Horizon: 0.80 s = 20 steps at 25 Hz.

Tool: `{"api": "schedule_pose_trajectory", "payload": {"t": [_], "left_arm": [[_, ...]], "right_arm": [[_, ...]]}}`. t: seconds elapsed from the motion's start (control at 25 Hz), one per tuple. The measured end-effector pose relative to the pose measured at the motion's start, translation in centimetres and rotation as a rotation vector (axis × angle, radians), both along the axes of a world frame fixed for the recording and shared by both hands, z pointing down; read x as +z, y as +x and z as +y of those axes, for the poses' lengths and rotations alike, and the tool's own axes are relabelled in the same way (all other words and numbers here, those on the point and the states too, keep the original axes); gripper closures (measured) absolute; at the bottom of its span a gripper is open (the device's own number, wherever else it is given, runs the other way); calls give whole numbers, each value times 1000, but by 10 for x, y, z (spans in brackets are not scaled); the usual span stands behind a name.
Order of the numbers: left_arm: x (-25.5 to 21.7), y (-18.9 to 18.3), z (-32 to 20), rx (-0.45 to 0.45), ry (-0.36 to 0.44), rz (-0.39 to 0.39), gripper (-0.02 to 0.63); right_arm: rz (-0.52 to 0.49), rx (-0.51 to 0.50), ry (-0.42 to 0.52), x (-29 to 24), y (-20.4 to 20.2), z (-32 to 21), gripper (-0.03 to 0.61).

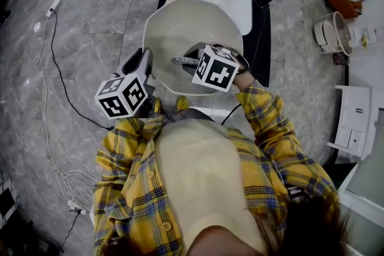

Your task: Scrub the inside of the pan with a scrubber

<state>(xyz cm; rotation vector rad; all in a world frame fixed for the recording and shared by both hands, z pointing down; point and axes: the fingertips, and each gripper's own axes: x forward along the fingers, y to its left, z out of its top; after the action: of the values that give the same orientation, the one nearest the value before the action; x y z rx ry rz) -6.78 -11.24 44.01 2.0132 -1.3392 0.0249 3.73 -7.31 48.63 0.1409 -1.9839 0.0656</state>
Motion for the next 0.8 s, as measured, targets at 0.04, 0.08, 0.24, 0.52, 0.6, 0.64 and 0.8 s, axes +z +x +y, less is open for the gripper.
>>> {"api": "schedule_pose_trajectory", "payload": {"t": [0.04, 0.08, 0.24, 0.52, 0.6, 0.64, 0.8], "left_arm": [[0, 0, 0, 0, -1, 0, 543], [0, 0, 0, -1, -1, -1, 543], [0, 0, 0, -1, 0, -3, 543], [1, 2, -1, 14, 0, -23, 543], [0, 1, -1, 23, 2, -33, 543], [0, 1, 0, 28, 2, -38, 543], [-2, 2, 0, 56, -1, -73, 543]], "right_arm": [[-2, -11, -19, 0, -1, 4, 492], [-4, -21, -37, 0, -3, 8, 492], [-7, -51, -88, 0, -5, 20, 492], [-14, -43, -61, -2, -5, 16, 492], [-28, -26, -41, -3, -5, 13, 492], [-33, -22, -25, -5, -5, 12, 492], [-80, 23, 19, -14, -4, 6, 492]]}}
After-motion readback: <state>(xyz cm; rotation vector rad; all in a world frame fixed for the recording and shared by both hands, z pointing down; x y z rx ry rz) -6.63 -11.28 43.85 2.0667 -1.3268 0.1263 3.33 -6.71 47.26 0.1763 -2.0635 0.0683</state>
